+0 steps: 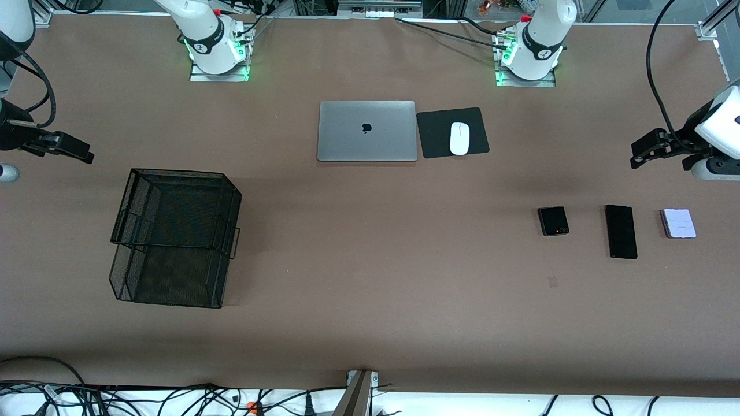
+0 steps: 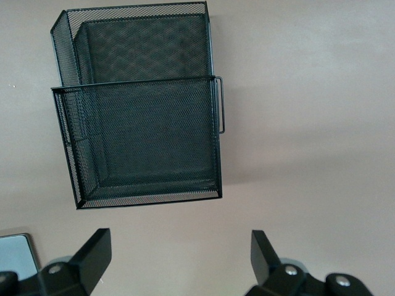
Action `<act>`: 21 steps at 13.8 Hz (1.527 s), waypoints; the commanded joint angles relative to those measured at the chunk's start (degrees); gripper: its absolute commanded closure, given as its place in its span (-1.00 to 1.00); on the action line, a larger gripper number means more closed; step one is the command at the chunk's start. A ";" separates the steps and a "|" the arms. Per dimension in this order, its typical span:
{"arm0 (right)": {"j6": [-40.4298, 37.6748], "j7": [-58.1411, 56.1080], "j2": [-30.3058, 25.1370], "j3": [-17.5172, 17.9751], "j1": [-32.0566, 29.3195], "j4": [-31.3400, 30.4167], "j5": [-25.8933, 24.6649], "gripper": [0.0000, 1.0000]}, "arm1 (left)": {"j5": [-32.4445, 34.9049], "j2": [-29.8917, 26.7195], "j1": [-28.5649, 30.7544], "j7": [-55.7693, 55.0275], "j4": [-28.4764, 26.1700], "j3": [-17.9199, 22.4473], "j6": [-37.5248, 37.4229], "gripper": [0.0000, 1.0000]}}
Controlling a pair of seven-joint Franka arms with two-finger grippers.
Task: Place phones with both arms
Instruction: 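Reach the left gripper over the small black phone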
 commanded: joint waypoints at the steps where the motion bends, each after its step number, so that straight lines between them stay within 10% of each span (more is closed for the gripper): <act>1: -0.21 0.27 -0.67 1.12 -1.17 0.07 0.38 -1.00 | 0.35 0.51 0.20 0.86 1.63 -0.13 -1.46 -1.00; 8: -0.13 0.27 -0.50 1.20 -0.99 -0.02 0.64 -1.00 | 0.26 3.23 -0.24 0.95 1.54 -0.13 -2.77 -1.00; 13: -0.12 0.27 -0.41 1.20 -0.99 -0.02 0.73 -1.00 | 0.17 15.42 -0.86 0.95 0.49 -0.31 -4.89 -1.00; 21: 0.14 0.27 -0.23 1.20 -0.99 -0.02 0.82 -1.00 | -0.35 18.70 -0.42 -2.64 -21.98 -0.92 29.17 -1.00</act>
